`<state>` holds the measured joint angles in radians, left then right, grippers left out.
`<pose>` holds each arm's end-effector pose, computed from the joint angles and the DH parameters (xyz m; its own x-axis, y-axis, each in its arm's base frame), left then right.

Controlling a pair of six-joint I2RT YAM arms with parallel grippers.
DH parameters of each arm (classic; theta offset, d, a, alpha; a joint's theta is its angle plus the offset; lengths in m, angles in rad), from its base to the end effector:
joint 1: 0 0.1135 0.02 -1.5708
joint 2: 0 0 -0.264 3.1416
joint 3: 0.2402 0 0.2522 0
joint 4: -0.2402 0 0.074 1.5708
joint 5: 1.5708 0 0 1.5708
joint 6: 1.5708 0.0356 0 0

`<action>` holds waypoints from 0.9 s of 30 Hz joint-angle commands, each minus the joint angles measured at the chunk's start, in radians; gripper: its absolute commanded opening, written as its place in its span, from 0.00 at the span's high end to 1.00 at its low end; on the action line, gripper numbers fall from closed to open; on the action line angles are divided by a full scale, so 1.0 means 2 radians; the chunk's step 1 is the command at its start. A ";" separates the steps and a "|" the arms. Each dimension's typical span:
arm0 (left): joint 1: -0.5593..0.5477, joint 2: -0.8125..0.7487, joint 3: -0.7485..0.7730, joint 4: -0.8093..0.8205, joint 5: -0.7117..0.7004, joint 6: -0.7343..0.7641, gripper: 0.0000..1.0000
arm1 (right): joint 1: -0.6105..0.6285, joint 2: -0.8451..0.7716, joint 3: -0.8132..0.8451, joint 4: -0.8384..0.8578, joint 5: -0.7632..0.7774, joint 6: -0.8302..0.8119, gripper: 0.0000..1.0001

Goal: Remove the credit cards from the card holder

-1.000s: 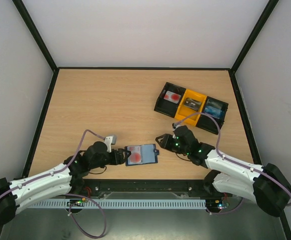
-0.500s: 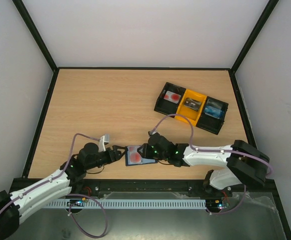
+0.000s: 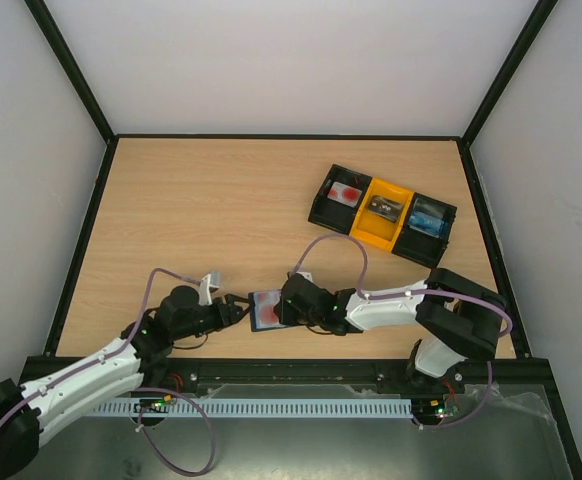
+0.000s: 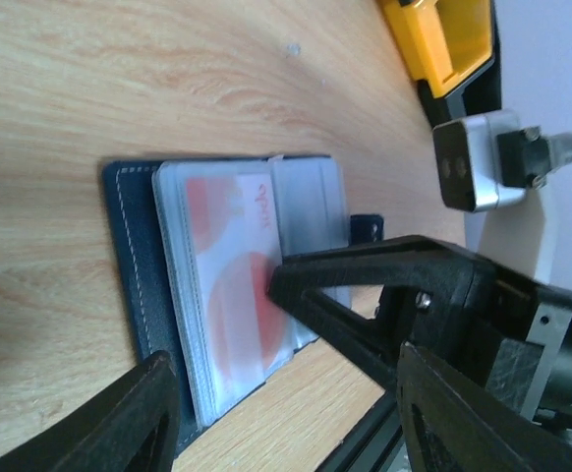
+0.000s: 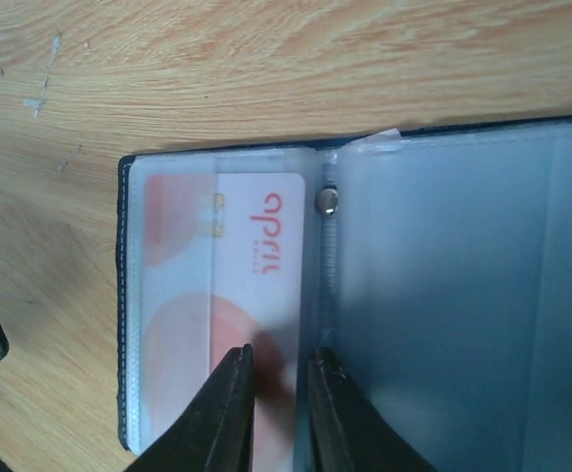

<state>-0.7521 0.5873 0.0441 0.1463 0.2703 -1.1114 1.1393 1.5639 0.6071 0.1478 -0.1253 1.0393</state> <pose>0.0964 -0.1032 0.1427 -0.8765 -0.3629 -0.3164 0.1187 0.4742 -0.8724 0.1147 0.2597 0.1327 -0.9614 -0.0429 -0.2719 -0.2142 0.7372 0.6408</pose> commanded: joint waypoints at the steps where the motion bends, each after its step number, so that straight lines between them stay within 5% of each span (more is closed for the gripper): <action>1: 0.002 0.027 0.007 0.017 0.026 -0.002 0.39 | 0.004 0.013 -0.008 -0.009 0.036 0.001 0.87; 5: 0.002 0.050 0.007 0.038 0.032 -0.007 0.40 | 0.004 0.012 -0.034 0.020 0.035 0.012 0.98; 10: 0.002 0.065 0.008 0.054 0.018 -0.016 0.29 | 0.004 0.021 -0.076 0.104 0.027 0.034 0.98; 16: 0.018 0.065 -0.014 0.138 0.035 -0.059 0.33 | 0.004 0.041 -0.120 0.233 -0.020 0.075 0.98; 27: 0.046 0.125 -0.015 0.175 0.058 -0.054 0.29 | 0.004 0.099 -0.123 0.329 -0.060 0.098 0.98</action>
<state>-0.6800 0.7971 0.0269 0.4389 0.3550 -1.2236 1.1408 1.6943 0.3916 0.7719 -0.1997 1.2034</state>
